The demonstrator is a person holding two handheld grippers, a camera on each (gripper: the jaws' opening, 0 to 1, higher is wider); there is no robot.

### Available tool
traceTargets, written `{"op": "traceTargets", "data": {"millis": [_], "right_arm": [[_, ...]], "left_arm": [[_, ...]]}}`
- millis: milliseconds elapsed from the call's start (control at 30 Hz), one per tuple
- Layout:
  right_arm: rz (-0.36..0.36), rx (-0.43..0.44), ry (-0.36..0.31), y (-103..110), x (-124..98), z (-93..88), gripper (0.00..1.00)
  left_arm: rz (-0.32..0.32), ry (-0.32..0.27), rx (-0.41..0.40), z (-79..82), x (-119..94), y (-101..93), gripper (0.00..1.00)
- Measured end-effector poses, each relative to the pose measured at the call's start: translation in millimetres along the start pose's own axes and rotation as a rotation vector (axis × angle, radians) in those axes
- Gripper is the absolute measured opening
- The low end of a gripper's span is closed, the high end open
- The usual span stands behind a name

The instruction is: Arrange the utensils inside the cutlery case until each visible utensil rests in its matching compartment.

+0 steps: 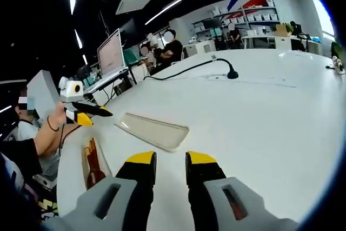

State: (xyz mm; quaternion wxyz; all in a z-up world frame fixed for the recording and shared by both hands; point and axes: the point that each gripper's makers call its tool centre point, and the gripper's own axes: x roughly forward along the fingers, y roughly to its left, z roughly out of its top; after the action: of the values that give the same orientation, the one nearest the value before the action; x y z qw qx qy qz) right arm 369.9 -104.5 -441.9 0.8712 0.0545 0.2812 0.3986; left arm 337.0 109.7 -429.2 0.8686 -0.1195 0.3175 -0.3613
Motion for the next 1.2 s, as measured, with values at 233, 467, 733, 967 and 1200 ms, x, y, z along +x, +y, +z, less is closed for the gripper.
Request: {"op": "traceTargets", "data": {"millis": [233,467,733,967,1200], "right_arm": [[-0.027,0.023,-0.003,-16,9,9.6,0.2],[-0.019,0.045,0.025,-17,16,6.7,0.22],[-0.038,0.025,0.067,-16,27,5.9,0.22],[-0.052,0.043,0.086,-16,35,4.9,0.22],[-0.053,0.051,0.1,-16,37,-0.7,0.22]], "left_arm": [[0.025,0.003,-0.072,5.4,3,8.6,0.67],[0.042,0.019,-0.121,1.2,4,10.5,0.72],[0.023,0.03,-0.158,4.2,12,5.0,0.75],[0.039,0.045,-0.168,2.4,14,7.6,0.74],[0.055,0.054,-0.185,0.1,13,15.1,0.73]]}}
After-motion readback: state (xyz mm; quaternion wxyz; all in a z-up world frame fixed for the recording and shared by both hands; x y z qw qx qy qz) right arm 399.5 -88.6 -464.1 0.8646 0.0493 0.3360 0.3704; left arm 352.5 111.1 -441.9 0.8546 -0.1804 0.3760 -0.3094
